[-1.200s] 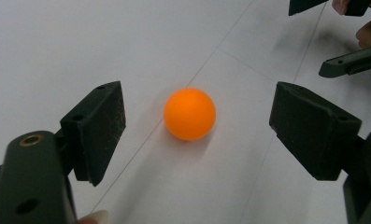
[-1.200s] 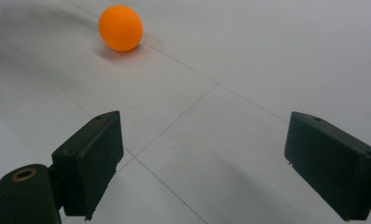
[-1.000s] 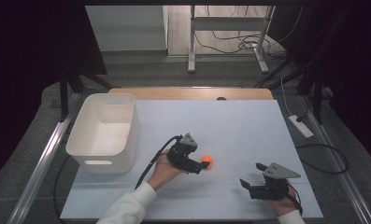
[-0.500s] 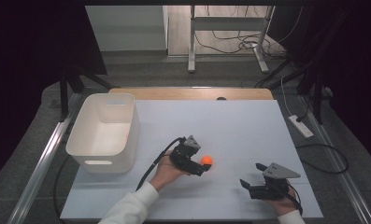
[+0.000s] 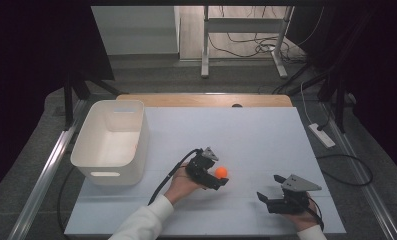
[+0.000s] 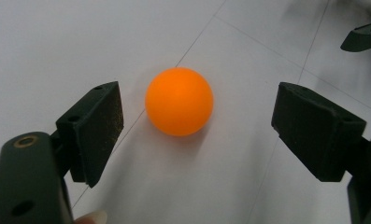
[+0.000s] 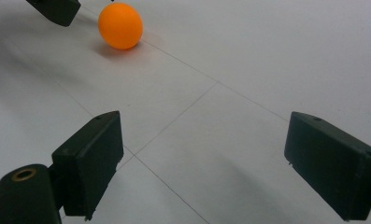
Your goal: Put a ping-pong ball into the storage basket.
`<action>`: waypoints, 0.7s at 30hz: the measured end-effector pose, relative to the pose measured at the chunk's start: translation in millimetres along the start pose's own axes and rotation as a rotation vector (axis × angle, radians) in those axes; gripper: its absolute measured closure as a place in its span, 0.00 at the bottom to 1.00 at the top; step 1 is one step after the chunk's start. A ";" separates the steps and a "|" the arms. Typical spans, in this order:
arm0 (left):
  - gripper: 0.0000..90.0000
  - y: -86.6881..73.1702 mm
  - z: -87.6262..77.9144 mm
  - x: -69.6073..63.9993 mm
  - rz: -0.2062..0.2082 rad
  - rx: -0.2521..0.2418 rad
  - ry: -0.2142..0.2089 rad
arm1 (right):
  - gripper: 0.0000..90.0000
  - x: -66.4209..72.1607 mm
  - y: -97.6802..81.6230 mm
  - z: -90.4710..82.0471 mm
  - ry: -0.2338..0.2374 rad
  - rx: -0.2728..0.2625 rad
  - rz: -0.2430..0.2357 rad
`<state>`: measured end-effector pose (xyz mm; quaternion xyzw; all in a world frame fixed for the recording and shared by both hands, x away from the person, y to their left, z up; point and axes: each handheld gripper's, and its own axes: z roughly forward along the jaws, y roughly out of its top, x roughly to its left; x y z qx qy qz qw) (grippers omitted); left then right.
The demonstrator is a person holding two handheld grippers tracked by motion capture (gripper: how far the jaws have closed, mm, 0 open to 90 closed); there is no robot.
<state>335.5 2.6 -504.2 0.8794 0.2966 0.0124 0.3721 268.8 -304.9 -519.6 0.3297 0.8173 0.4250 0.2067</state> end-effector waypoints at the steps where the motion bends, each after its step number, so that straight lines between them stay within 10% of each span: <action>1: 0.19 0.3 1.2 -0.1 -0.003 0.002 0.000 | 0.13 0.0 0.0 0.0 0.000 0.000 0.000; 21: 0.19 3.8 17.8 3.2 -0.013 0.030 0.002 | 0.13 0.2 -0.1 0.2 0.001 0.001 -0.005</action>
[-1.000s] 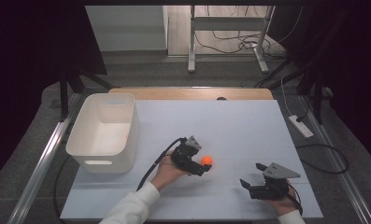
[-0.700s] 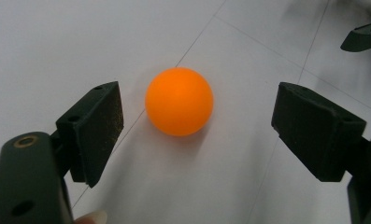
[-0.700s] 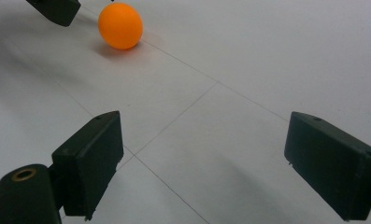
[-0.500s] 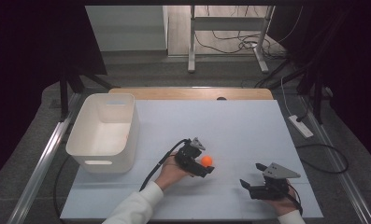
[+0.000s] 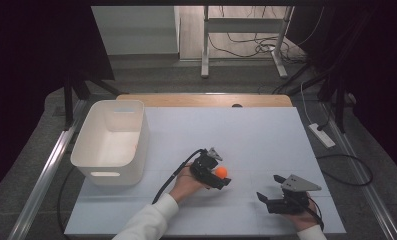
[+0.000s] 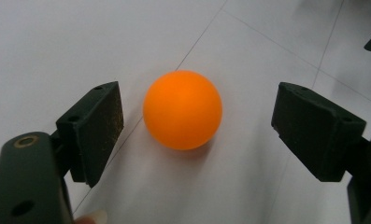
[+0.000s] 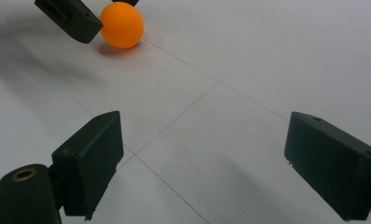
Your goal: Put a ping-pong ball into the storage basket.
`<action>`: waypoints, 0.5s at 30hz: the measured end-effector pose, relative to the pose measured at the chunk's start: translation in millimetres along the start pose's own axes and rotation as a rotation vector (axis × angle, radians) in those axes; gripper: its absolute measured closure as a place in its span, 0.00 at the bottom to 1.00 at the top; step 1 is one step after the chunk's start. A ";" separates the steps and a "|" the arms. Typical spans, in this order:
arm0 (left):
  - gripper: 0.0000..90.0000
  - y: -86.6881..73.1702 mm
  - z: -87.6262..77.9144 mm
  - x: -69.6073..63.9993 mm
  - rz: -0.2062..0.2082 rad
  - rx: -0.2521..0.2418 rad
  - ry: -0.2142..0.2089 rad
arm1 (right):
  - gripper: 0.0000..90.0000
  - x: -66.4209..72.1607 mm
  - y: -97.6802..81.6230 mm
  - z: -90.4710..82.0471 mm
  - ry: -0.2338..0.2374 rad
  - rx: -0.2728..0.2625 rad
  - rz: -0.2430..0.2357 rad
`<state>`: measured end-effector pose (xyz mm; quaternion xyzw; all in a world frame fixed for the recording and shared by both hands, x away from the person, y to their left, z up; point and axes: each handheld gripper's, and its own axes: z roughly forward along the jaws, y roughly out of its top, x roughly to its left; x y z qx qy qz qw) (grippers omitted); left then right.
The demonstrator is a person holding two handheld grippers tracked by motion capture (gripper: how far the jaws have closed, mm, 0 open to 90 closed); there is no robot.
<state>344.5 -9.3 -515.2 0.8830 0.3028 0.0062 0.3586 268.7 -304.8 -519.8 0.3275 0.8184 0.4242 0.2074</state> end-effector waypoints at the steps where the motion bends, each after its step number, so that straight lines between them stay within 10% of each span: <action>1: 0.20 0.0 0.0 0.0 0.000 0.000 0.000 | 0.13 0.0 0.0 0.0 0.000 0.000 0.000; 15: 0.28 0.1 3.8 3.7 -0.013 0.016 0.026 | 0.13 -0.1 -0.2 -0.1 0.002 -0.003 0.002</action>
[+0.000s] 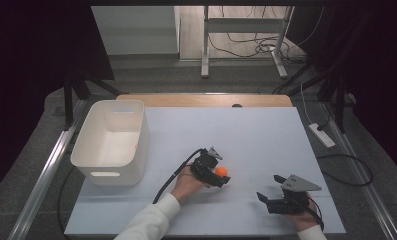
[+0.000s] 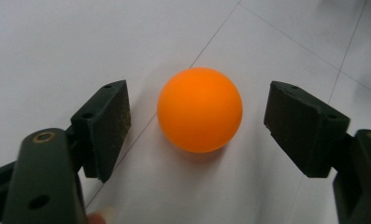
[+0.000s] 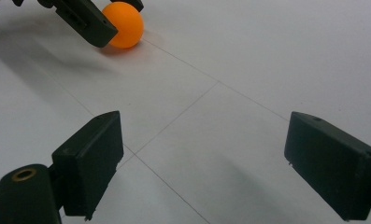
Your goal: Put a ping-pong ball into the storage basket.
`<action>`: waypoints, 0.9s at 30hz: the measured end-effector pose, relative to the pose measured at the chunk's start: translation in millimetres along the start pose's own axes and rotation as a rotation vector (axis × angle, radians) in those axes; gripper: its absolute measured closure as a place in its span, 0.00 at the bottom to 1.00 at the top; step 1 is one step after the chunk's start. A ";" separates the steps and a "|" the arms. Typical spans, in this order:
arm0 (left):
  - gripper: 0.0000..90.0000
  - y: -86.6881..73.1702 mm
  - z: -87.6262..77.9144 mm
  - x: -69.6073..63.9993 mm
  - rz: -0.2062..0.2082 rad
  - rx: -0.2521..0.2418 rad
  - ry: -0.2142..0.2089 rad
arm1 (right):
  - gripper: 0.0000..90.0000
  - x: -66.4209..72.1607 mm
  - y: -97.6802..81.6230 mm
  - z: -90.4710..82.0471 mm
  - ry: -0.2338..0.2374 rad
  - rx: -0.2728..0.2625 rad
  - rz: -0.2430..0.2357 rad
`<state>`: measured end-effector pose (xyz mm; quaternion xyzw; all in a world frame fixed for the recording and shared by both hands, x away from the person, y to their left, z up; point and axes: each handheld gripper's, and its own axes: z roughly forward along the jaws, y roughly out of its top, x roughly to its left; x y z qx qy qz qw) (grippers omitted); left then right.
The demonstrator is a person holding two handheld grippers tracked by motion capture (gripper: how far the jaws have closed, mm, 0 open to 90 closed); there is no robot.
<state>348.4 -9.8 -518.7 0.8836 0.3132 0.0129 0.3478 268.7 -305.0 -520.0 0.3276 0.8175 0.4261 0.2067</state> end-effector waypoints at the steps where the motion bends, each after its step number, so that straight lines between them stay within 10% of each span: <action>1: 0.29 0.0 0.2 -0.3 -0.001 -0.001 -0.002 | 0.13 0.0 0.0 0.0 0.000 0.000 0.001; 12: 0.55 -0.2 -2.8 -1.3 0.017 -0.014 0.012 | 0.13 -0.4 -0.1 -0.2 -0.001 0.001 -0.002; 27: 0.56 -0.1 -11.9 -2.1 0.027 -0.041 0.018 | 0.13 -0.4 0.0 -0.3 -0.002 0.001 -0.001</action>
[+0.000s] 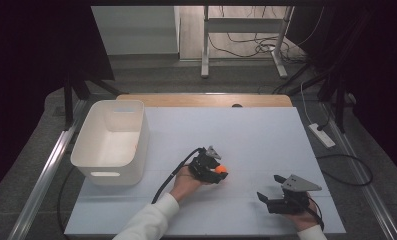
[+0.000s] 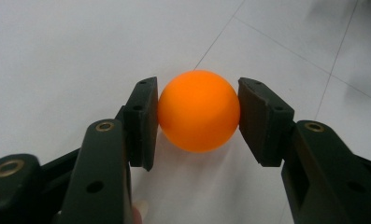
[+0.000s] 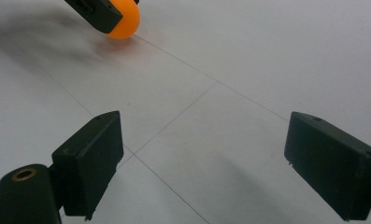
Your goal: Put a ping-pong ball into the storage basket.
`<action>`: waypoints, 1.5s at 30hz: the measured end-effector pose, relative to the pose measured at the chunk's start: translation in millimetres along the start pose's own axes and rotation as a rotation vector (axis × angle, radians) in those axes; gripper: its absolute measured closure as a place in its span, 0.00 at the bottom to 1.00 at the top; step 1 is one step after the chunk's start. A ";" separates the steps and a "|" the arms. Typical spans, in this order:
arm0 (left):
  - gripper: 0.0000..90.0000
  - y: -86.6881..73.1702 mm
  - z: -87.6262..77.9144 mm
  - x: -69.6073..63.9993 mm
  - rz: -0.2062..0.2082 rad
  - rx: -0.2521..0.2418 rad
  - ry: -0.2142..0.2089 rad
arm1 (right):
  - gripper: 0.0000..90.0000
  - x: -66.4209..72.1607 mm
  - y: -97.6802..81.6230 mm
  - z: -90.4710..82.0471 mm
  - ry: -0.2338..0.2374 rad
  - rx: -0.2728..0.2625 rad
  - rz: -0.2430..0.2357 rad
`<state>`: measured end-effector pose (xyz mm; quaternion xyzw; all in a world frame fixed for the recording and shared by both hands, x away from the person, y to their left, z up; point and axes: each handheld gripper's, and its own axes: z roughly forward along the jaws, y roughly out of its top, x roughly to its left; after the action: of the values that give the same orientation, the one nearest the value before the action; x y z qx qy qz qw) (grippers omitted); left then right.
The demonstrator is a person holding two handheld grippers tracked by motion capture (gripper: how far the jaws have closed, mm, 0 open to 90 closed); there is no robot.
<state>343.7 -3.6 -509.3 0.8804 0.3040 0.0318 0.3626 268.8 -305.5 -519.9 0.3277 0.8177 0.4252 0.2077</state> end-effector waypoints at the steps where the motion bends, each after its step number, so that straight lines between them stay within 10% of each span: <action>1: 0.56 0.0 -0.6 0.1 -0.001 -0.001 0.001 | 0.13 0.0 0.0 0.0 0.000 0.000 0.000; 45: 0.56 -3.7 -33.8 0.1 -0.028 -0.134 0.007 | 0.13 -0.2 -0.2 -0.4 -0.002 0.000 0.001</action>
<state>332.6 19.4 -487.0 0.8496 0.3148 0.0501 0.4202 268.7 -305.9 -519.8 0.3286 0.8173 0.4250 0.2086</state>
